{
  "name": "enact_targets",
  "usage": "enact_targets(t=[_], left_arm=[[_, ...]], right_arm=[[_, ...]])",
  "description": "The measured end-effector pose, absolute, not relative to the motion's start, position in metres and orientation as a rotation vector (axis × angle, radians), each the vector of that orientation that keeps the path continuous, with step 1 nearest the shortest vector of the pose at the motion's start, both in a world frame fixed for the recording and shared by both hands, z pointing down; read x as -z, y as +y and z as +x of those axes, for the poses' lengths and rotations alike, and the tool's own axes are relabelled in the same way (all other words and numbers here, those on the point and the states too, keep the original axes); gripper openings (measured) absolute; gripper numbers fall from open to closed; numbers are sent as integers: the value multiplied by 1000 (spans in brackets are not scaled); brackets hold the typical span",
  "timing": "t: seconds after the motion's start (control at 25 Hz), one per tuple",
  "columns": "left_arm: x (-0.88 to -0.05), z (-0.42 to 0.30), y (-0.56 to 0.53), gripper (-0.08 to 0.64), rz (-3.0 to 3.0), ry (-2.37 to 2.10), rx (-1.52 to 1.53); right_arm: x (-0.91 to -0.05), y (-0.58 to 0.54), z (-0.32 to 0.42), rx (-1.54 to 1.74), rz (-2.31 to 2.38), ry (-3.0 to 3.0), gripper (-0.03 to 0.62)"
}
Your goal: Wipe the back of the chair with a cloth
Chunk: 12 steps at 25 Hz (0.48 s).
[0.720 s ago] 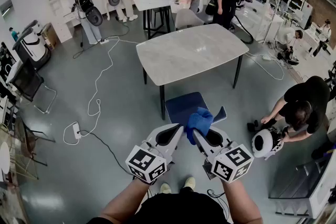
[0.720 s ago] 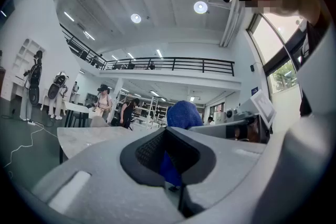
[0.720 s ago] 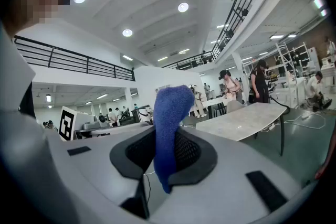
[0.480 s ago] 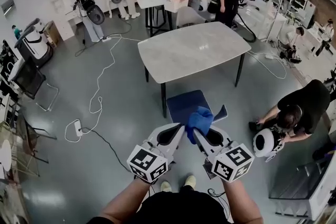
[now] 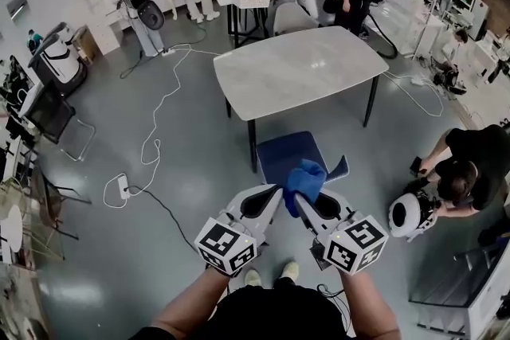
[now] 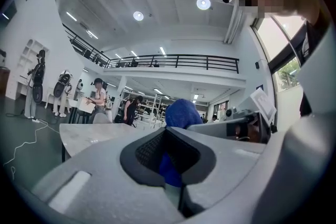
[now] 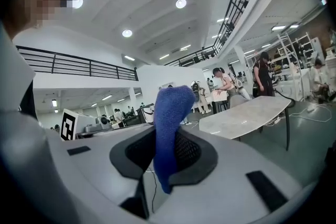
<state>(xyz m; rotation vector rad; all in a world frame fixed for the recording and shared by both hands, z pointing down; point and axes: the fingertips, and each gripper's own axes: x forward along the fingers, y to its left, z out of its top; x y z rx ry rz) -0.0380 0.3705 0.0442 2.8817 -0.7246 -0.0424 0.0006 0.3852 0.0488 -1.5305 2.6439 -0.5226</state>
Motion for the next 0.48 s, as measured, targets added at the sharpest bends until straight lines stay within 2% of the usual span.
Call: enact_targets(t=[0.48], left_arm=[[-50,-3,350,8,2849,-859,32]], right_arm=[[-56,367,56,568,-1453,2638,83]])
